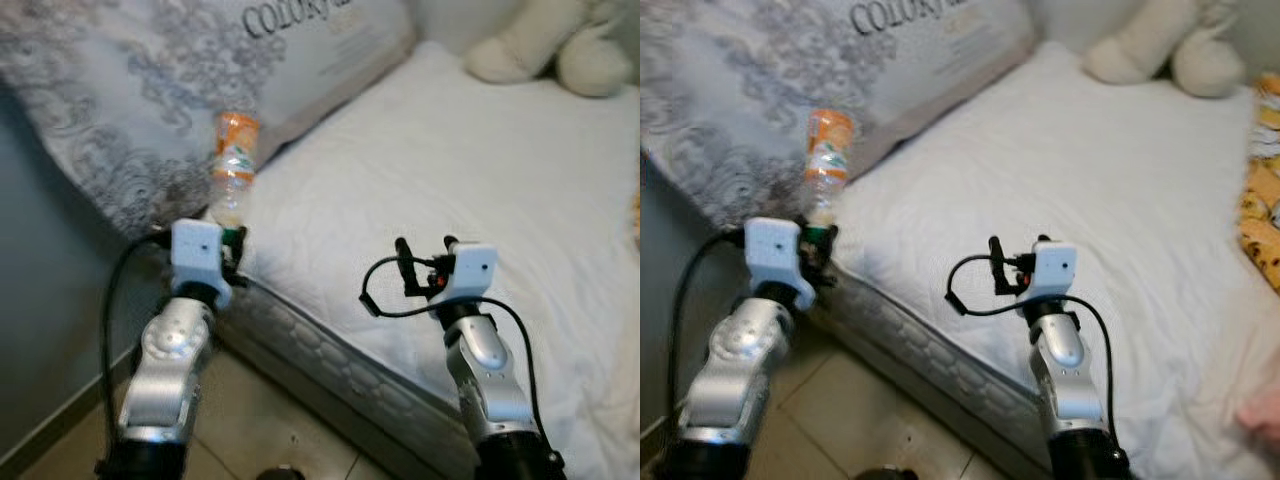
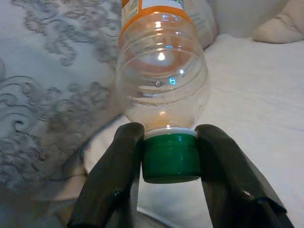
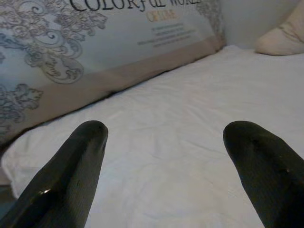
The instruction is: Clean up the room
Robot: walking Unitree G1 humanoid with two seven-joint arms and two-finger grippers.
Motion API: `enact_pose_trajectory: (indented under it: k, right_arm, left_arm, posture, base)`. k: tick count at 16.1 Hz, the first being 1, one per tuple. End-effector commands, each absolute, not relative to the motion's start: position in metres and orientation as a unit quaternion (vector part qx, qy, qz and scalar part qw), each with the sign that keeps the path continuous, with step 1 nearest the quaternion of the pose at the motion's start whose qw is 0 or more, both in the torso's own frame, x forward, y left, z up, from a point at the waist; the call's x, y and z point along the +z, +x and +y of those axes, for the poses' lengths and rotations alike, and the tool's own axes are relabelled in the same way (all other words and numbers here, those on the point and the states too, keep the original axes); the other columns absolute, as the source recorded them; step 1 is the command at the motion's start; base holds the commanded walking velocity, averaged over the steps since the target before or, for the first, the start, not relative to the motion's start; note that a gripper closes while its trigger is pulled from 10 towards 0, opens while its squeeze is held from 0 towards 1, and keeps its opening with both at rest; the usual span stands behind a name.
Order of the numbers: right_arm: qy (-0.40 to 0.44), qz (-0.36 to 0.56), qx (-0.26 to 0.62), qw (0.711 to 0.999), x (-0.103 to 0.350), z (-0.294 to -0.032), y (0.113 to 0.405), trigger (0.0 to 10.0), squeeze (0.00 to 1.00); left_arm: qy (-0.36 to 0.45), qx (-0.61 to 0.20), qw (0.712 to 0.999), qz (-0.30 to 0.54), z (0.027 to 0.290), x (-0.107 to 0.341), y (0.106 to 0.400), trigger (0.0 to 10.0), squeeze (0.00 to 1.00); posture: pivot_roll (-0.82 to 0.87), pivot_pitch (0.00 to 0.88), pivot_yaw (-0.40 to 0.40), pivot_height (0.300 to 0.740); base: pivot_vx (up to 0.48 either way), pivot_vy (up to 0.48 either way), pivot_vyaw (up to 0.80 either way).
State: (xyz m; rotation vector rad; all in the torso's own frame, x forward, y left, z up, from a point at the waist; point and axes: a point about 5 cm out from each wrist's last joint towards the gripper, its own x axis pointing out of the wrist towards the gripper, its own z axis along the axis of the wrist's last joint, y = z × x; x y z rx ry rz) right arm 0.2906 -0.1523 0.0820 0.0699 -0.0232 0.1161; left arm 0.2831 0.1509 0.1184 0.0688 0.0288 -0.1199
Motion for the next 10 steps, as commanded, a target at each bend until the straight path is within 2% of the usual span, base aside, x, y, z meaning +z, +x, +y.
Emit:
enact_pose_trajectory:
  k: [1,4,5,9,10]
  right_arm:
    - [0.037,-0.018,0.056,0.998,0.0851,-0.1522,0.2931,10.0,0.0]
    - [0.038,-0.013,0.057,0.998,0.0823,-0.1526,0.2925,10.0,0.0]
    - [0.037,-0.009,0.057,0.998,0.0807,-0.1533,0.292,10.0,0.0]
    - [0.037,-0.007,0.057,0.998,0.0794,-0.1539,0.2917,10.0,0.0]
    - [0.038,-0.005,0.057,0.998,0.0786,-0.1538,0.2916,10.0,0.0]
  left_arm:
    - [0.042,-0.061,0.997,0.003,0.1498,0.123,0.2834,10.0,0.0]
    - [0.005,-0.062,0.998,0.001,0.1506,0.1237,0.2818,10.0,0.0]
    - [0.001,-0.061,0.998,-0.006,0.1515,0.1255,0.2809,10.0,0.0]
    - [-0.001,-0.06,0.998,-0.01,0.1523,0.1266,0.2807,10.0,0.0]
    - [0.001,-0.056,0.998,-0.009,0.1528,0.1264,0.2805,10.0,0.0]
  posture:
    - [-0.12,0.0,0.073,0.74]
    - [-0.12,0.0,0.073,0.74]
    - [-0.11,0.0,0.072,0.74]
    - [-0.12,0.0,0.073,0.74]
    - [-0.11,0.0,0.072,0.74]
  base:
    - [0.0,-0.48,0.6]
    - [0.0,-0.466,0.59]
    - [-0.394,-0.274,0.59]
    - [0.0,0.0,0.6]
    - [-0.3,0.0,0.59]
